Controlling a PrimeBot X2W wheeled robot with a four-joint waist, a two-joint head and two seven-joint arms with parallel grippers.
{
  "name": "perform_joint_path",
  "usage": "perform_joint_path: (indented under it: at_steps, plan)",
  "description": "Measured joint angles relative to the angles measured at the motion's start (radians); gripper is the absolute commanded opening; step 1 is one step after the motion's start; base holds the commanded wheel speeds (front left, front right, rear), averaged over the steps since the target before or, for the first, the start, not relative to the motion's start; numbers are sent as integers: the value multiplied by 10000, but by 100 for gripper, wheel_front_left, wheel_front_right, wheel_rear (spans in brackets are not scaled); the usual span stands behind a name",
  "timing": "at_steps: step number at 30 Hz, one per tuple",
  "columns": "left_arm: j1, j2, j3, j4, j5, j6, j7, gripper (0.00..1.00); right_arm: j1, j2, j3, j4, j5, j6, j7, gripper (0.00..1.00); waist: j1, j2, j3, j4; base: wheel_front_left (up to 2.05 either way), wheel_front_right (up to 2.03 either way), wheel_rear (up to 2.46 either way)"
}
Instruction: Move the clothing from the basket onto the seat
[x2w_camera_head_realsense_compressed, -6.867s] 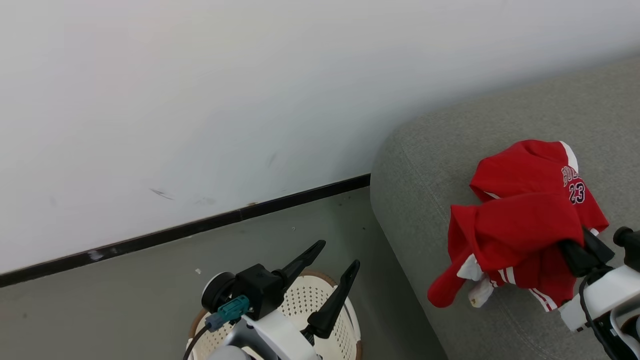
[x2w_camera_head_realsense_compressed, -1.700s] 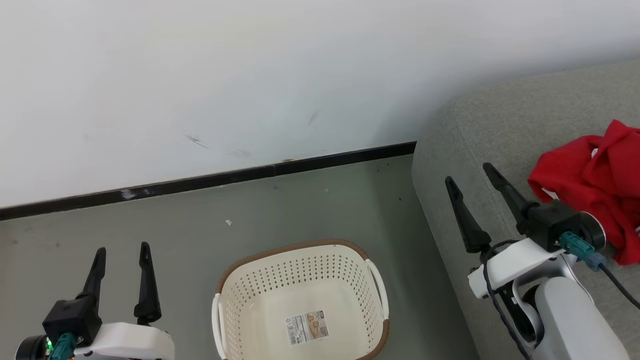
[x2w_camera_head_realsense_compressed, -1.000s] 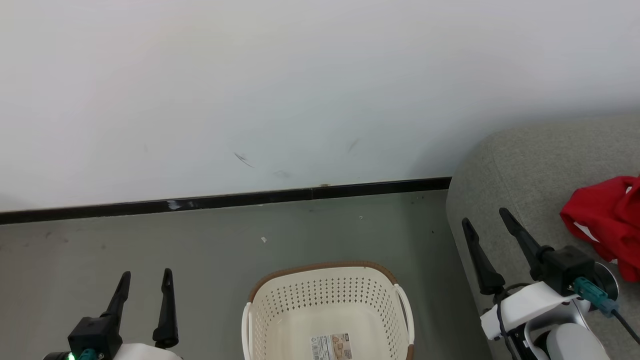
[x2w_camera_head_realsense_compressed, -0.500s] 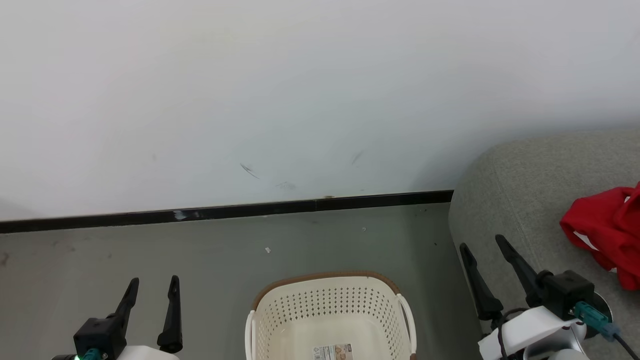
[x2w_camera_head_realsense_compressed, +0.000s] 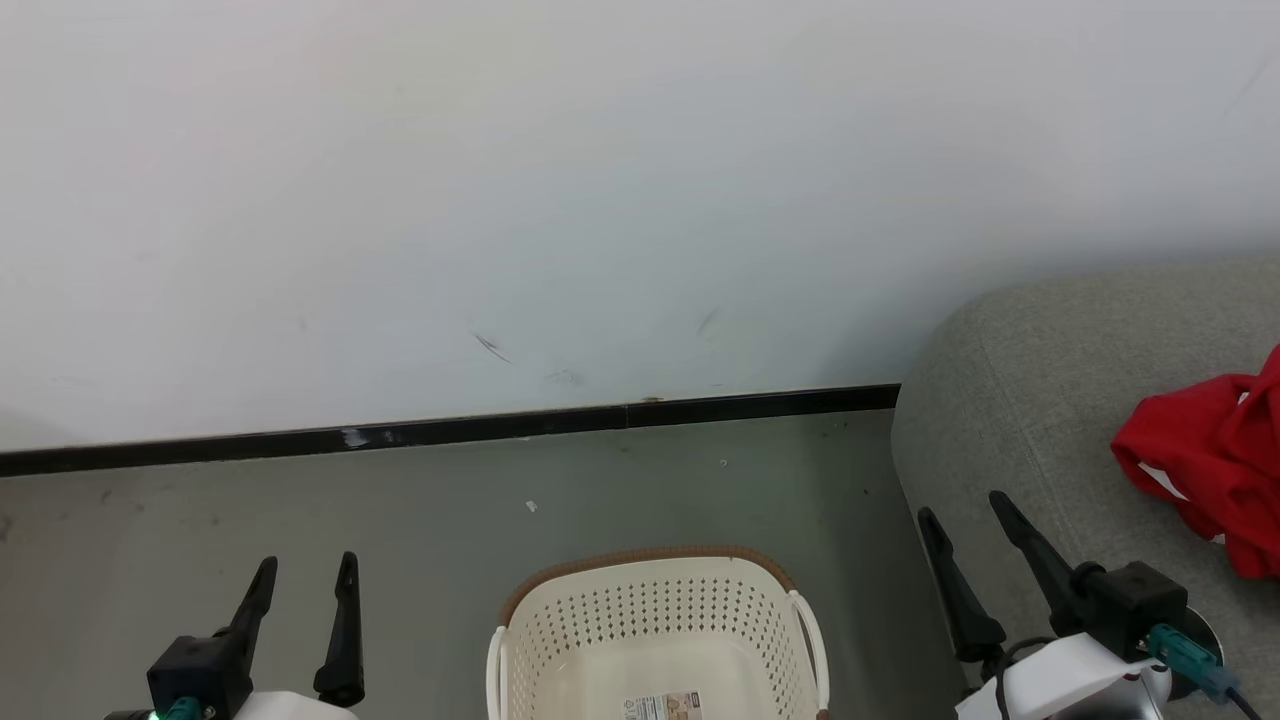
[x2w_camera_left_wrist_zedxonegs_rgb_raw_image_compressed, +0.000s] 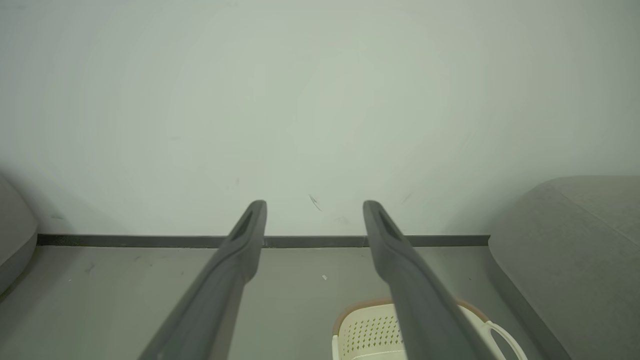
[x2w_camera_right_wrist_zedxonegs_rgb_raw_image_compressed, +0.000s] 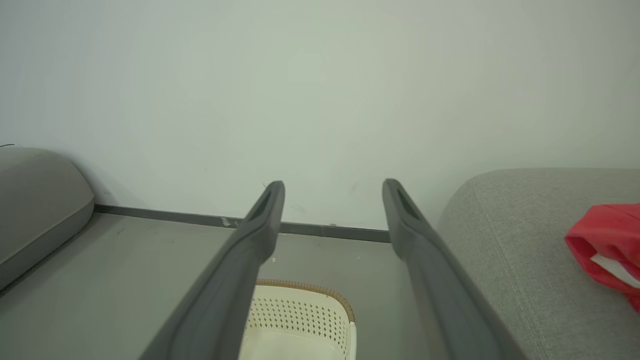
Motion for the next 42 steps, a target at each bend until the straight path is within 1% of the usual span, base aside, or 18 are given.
perform_joint_path:
  at_steps: [20,27,28,34,42]
  plan:
    - [-210,140,33,318,192,-38,-23,100,1,2,0,-140,105,0,0,100,0,0,88,19,0,0,0]
    - [-217,84,77,357,274,65,-90,100,2,2,-13,-261,130,0,0,100,0,0,126,33,0,0,0]
    - [-221,82,90,362,274,79,-94,0,2,2,-13,-257,130,0,0,0,0,0,130,36,0,0,0]
    - [250,-349,-94,855,249,56,-75,0,311,105,13,326,132,0,31,0,0,0,134,34,0,0,0]
    - [249,-380,173,871,-566,-132,182,0,478,107,234,65,961,0,31,0,0,0,159,20,0,0,0]
